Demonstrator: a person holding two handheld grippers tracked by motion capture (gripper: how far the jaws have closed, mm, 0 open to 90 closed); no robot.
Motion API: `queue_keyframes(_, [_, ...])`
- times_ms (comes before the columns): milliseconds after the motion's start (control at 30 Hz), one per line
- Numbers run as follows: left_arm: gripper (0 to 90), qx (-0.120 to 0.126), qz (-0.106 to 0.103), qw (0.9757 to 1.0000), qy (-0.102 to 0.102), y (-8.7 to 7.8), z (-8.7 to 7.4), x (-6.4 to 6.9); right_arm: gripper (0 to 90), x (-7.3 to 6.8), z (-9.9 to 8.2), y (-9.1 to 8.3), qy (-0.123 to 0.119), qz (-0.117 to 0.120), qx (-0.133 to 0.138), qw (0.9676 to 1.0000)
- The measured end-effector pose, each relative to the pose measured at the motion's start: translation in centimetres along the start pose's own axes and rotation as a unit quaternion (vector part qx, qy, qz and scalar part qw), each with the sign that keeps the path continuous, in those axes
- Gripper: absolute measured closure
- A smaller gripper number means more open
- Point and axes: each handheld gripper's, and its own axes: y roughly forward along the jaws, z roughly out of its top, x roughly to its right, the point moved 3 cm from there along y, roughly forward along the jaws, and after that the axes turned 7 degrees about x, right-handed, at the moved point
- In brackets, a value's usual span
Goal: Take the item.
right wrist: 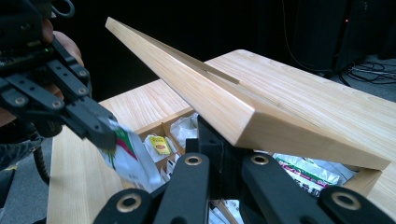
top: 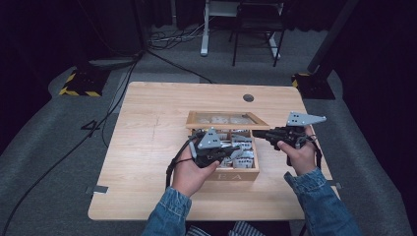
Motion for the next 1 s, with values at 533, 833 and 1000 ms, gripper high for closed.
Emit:
queue_keyframes(533, [89.7,0.009,0.027,0.9995,-0.011,-4.0,-0.8,-0.9,90.0,-0.1,-0.1,0.1,0.000,-0.002,-0.001,1.0000])
queue_keyframes(833, [89.7,0.004,0.041,0.9991,-0.010,-6.1,-1.4,-1.5,90.0,-0.1,-0.1,0.1,-0.001,-0.002,-0.002,1.0000])
queue_keyframes(1000, [89.7,0.007,0.051,0.9983,-0.029,-7.5,-1.8,-1.9,90.0,-0.1,-0.1,0.1,0.000,-0.002,-0.001,1.0000])
